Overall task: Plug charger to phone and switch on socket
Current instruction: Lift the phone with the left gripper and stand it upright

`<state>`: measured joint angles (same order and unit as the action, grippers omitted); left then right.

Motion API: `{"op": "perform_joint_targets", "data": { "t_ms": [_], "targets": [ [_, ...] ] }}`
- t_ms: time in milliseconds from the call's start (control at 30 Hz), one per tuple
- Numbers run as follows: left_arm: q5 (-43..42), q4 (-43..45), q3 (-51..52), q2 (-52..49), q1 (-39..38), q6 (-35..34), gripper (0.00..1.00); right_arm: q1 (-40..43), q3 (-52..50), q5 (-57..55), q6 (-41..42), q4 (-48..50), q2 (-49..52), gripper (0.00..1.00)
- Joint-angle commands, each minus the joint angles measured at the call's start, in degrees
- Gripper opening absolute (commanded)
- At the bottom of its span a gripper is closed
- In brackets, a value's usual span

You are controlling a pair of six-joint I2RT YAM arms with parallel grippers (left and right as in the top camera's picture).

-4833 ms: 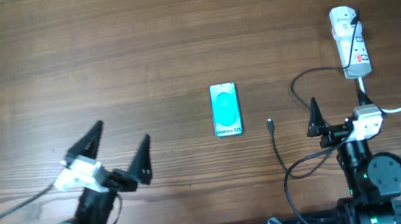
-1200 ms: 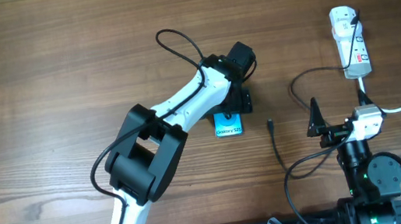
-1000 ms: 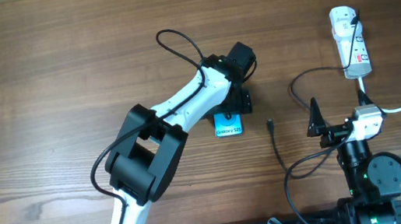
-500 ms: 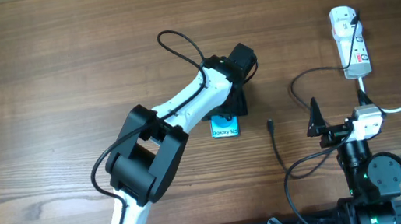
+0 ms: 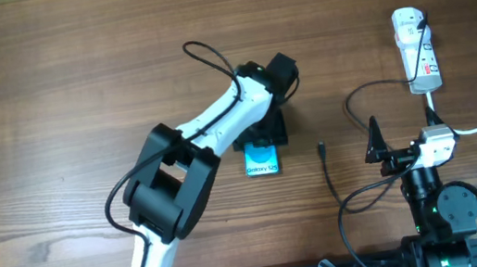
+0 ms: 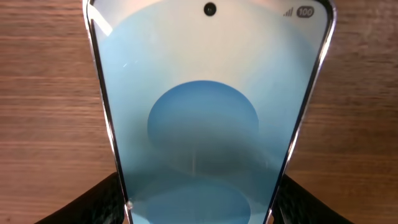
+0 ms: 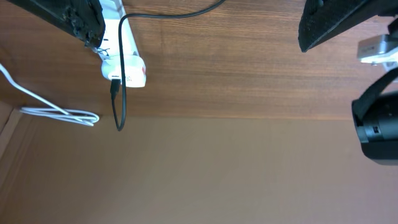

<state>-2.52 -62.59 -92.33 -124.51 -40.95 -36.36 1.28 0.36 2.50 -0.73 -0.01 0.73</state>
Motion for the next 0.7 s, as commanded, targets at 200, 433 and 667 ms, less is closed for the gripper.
{"op": "perform_joint_targets", "data": {
  "t_ms": [200, 433, 667],
  "targets": [
    [-32.13, -4.74, -3.43, 13.2, 8.11, 0.9, 0.6, -0.13, -0.07, 0.09, -0.61, 0.11, -0.31, 1.0],
    [-66.31, -4.79, -3.43, 17.27, 17.33, 7.65, 0.63, -0.13, -0.07, 0.09, -0.61, 0.11, -0.31, 1.0],
    [-83.56, -4.76, -3.41, 17.27, 25.35, 7.63, 0.64, -0.13, -0.07, 0.09, -0.61, 0.11, -0.31, 1.0]
  ]
}}
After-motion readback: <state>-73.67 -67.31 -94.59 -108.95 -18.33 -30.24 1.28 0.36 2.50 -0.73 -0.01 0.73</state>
